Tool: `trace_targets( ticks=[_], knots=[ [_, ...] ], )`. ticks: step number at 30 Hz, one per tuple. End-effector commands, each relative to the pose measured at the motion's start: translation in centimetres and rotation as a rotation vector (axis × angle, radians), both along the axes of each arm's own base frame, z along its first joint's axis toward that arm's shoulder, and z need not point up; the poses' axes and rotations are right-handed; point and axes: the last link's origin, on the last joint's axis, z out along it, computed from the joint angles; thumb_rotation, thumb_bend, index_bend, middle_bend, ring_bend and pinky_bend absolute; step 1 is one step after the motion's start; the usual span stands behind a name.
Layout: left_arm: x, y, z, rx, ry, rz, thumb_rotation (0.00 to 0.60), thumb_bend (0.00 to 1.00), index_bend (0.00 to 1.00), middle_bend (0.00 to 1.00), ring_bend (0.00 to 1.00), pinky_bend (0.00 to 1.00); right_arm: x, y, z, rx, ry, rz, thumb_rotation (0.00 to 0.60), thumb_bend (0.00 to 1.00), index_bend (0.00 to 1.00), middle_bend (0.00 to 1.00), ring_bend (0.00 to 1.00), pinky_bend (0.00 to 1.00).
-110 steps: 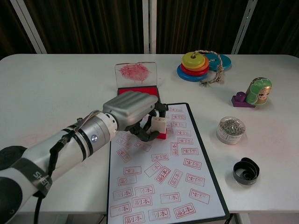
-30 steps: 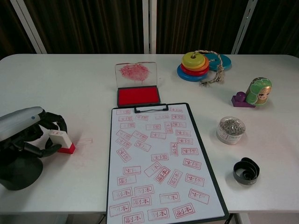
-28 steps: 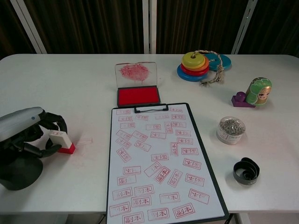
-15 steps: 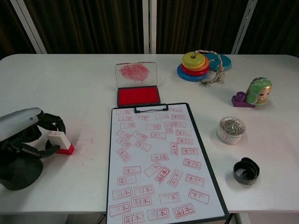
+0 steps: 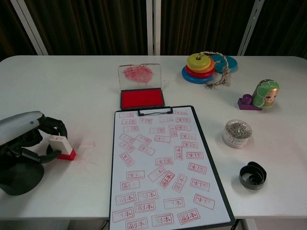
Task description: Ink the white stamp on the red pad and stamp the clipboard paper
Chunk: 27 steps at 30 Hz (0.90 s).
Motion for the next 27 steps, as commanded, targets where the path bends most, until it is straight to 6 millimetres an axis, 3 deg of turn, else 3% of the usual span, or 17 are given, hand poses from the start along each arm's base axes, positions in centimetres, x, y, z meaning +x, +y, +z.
trace_targets(
  ticks=[1, 15, 21, 24, 27],
  knots=[
    [0.0, 0.0, 0.0, -0.004, 0.001, -0.002, 0.600, 0.38, 0.48, 0.49, 1.00, 1.00, 0.0, 0.0, 0.0, 0.001, 0.001, 0.000, 0.600, 0.23, 0.00, 0.00, 0.00, 0.00],
    [-0.1, 0.0, 0.1, -0.003, 0.007, -0.021, 0.600, 0.36, 0.41, 0.41, 1.00, 1.00, 0.0, 0.0, 0.1, 0.002, 0.000, -0.002, 0.600, 0.23, 0.00, 0.00, 0.00, 0.00],
    [-0.2, 0.1, 0.5, -0.002, 0.011, -0.031, 0.600, 0.34, 0.28, 0.33, 0.99, 1.00, 0.0, 0.0, 0.1, -0.001, -0.002, -0.001, 0.600, 0.23, 0.00, 0.00, 0.00, 0.00],
    [-0.1, 0.5, 1.5, 0.042, 0.008, -0.050, 0.600, 0.31, 0.20, 0.27, 0.96, 0.99, 0.0, 0.0, 0.2, -0.005, -0.003, -0.001, 0.600, 0.23, 0.00, 0.00, 0.00, 0.00],
    [0.3, 1.4, 3.4, 0.129, -0.002, -0.075, 0.600, 0.28, 0.18, 0.23, 0.82, 0.91, 0.0, 0.1, 0.4, -0.010, -0.005, -0.002, 0.600, 0.23, 0.00, 0.00, 0.00, 0.00]
  ],
)
